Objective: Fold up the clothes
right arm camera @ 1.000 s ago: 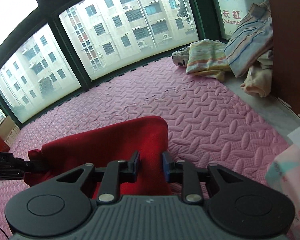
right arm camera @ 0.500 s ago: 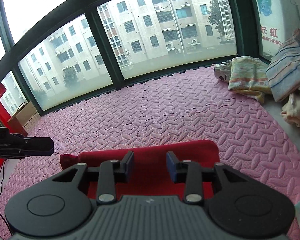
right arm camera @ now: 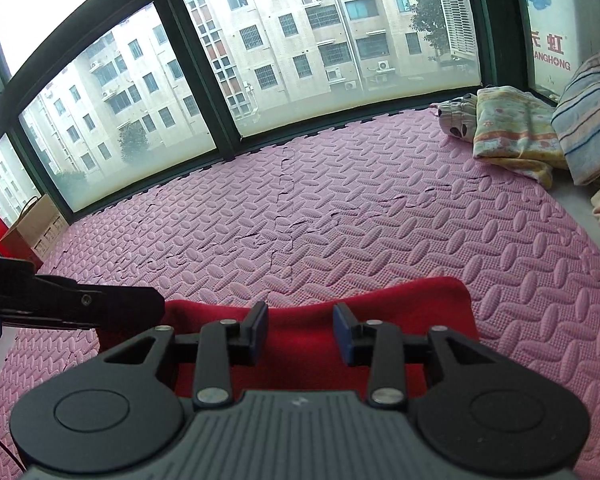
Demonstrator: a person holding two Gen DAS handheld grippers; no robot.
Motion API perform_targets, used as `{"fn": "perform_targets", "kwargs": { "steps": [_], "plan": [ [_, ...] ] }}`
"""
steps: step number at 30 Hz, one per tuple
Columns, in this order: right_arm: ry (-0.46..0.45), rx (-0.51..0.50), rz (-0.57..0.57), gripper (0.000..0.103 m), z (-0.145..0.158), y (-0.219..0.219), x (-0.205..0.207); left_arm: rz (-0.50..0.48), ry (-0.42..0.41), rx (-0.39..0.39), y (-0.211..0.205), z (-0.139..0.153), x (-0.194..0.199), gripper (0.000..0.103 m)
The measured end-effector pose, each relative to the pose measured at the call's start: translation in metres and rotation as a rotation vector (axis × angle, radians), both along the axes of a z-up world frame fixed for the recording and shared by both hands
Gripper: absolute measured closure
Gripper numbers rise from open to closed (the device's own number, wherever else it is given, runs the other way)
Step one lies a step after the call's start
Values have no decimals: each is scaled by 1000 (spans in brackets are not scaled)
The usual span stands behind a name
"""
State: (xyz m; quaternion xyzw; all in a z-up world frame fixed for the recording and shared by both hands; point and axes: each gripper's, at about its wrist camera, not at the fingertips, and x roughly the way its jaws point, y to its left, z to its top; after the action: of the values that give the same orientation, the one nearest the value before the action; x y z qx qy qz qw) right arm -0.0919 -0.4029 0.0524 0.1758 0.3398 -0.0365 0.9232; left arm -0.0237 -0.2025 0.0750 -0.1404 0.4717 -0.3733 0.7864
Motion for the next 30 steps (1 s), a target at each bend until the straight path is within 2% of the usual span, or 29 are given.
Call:
{"fn": "perform_targets", "kwargs": {
  "steps": [8,11,14,20,24,30],
  "plan": [
    [23,-48,20,65,-14,10,8,22,38,25,4,-22,15,77],
    [15,-100,44,65,-13,15,6,35,56,19,8,-28,18,81],
    [-11,-93,45,65,-2,18,0,37,54,18,9,-28,18,82],
    [-72,-108,162,65,23,48,-22,32,39,19,9,-27,16,82],
    [-85,-156,256,65,22,81,-33,30,31,20,9,-27,15,82],
    [-77,-170,316,66,9,109,-37,32,25,19,10,-28,15,83]
  ]
}}
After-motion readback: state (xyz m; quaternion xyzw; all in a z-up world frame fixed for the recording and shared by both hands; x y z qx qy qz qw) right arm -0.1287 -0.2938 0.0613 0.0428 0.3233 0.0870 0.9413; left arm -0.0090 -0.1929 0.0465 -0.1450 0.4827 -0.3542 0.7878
